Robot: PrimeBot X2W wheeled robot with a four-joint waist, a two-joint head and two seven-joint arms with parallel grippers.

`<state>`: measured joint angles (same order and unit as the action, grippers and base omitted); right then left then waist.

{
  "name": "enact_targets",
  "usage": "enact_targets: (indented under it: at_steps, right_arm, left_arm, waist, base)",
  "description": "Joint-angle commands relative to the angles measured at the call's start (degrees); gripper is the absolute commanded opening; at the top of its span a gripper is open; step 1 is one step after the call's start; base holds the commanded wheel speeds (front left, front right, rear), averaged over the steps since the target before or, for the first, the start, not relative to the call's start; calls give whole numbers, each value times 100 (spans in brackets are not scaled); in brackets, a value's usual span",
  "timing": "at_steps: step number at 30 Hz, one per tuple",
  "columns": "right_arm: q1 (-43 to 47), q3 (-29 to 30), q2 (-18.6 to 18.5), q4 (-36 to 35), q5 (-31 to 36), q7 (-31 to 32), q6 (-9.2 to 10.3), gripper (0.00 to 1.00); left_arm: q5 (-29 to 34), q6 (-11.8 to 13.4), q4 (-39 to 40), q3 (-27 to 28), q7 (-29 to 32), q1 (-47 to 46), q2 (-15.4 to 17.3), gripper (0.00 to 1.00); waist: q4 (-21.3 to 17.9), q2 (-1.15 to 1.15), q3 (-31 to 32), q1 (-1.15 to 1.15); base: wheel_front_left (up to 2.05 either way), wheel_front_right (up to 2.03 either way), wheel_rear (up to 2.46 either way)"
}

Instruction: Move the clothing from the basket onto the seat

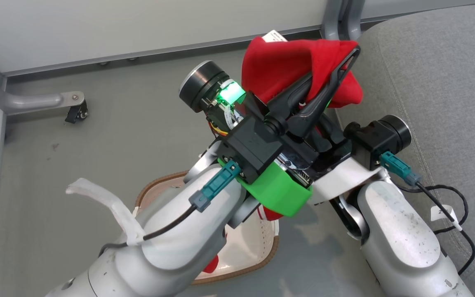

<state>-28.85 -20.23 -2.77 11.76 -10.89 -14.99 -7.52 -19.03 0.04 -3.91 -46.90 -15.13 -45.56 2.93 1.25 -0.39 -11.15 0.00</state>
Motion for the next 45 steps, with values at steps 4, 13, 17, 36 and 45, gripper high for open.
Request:
enact_targets:
  at_steps: [4,13,17,36,45]
  right_arm:
    - [172,-39,-9,-35,-79,-16,6,0]
    - [332,-94,-9,-55,-136,-16,6,0]
    - [354,-41,-8,-54,-134,-16,6,0]
    - [421,783,-11,-259,107,-16,6,0]
    - [584,1323,-71,-479,119,-16,6,0]
  left_arm:
    - [9,-3,-100,52,-3,77,-7,0]
    - [36,-7,-241,110,-3,175,-6,100]
    - [53,-3,-266,85,-3,173,-6,100]
    - [250,-206,-732,-41,-1,311,18,100]
    - [356,-319,-965,-114,-1,372,52,100]
  waist:
    - [-13,39,38,0]
    - [-60,39,91,0]
    - [-63,39,71,0]
    - [-226,39,-131,0]
    - [-569,39,-318,0]
  base:
    - [0,0,0]
    - [0,0,0]
    - [0,0,0]
    - [0,0,0]
    - [0,0,0]
